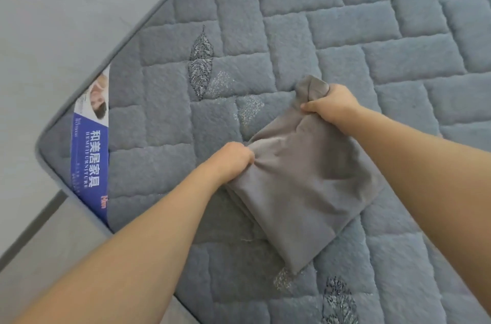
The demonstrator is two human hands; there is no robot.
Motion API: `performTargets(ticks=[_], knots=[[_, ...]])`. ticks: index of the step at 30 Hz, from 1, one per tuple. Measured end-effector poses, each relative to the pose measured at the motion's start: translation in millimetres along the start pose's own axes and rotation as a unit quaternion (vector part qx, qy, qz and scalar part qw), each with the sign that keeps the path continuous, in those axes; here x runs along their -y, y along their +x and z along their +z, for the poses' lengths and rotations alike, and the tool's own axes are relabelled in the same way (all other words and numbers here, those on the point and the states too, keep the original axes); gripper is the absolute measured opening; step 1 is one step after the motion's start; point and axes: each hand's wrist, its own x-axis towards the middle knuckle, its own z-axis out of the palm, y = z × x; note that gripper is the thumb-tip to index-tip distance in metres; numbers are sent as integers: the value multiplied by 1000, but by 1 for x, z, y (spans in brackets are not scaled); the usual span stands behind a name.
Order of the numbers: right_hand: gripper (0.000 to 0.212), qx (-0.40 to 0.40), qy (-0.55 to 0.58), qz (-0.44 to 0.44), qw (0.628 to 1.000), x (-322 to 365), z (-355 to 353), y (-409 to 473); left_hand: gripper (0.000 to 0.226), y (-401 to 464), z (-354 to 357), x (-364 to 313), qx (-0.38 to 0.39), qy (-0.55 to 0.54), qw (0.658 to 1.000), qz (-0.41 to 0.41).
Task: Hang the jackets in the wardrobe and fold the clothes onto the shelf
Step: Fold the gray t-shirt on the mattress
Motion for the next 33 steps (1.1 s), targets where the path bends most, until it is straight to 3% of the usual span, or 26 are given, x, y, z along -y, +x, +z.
performTargets(ticks=[3,7,11,16,22,27,31,33], knots=[[23,17,57,-56,997,16,15,-29,37,-16,-11,15,24,-192,981,-15],[23,51,120,-118,984,63,26,-81,41,-55,-41,45,-64,-116,990,-43],[17,55,176,-204,961,125,20,-163,23,-144,-92,75,-240,-103,965,-21],[21,101,276,-283,913,214,-11,-317,17,-329,-155,90,-451,-80,889,0],[9,160,353,-356,850,312,-51,-538,18,-590,-201,112,-635,82,766,-60],[15,188,361,-389,826,357,-63,-709,15,-783,-180,149,-718,115,680,-94],[16,240,384,-386,804,362,-46,-832,15,-912,-123,189,-748,135,636,-133],[16,274,388,-389,789,354,-33,-893,15,-970,-84,209,-762,172,597,-183]])
